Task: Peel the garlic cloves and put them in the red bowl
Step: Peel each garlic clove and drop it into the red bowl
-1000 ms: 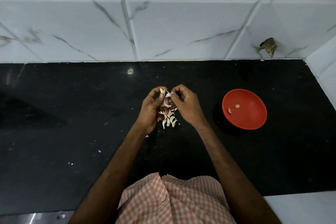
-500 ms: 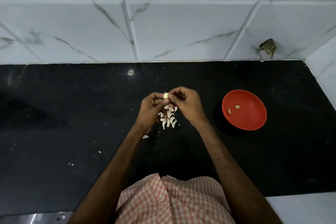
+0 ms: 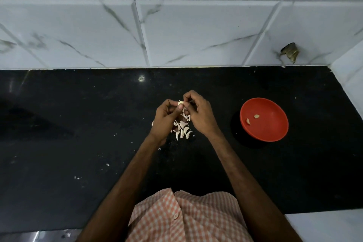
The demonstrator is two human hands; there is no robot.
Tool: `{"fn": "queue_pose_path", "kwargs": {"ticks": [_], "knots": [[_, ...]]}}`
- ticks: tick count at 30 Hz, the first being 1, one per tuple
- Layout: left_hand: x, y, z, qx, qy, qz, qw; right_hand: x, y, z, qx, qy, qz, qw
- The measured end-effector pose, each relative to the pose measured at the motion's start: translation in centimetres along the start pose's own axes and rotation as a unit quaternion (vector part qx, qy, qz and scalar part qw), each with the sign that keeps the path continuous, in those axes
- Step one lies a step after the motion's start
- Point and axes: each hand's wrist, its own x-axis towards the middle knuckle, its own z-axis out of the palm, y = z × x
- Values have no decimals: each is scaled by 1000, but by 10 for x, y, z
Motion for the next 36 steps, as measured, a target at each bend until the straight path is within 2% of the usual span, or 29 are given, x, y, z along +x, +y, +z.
{"fn": "queue_pose_path", "kwargs": {"ticks": [5, 8, 10, 14, 18, 23, 26, 30, 33, 36], "knots": [[-1, 3, 3, -93, -8, -58, 994, -3, 5, 5, -33, 7, -68, 997], [0, 4, 4, -187, 15, -100, 977, -4, 7, 5, -59, -10, -102, 993], [4, 5, -1, -212, 28, -102, 972, -8, 10, 8, -71, -24, -112, 991], [4, 7, -1, -214, 19, -91, 973, -13, 15, 8, -23, 24, -81, 996], [1, 4, 0, -178, 43, -77, 980, -12, 13, 2, -1, 36, -42, 998], [2, -2, 1, -97, 81, 0, 992, -7, 11, 1, -25, 28, 16, 999], [2, -3, 2, -68, 85, 33, 993, -6, 4, 6, 6, 26, 81, 996], [6, -6, 0, -91, 79, 20, 993, -8, -2, 13, -5, -6, 77, 997], [4, -5, 2, -139, 86, -6, 987, -7, 2, 13, -15, 13, 65, 998], [3, -8, 1, -95, 95, 1, 991, -6, 4, 9, -32, 46, 48, 997]]}}
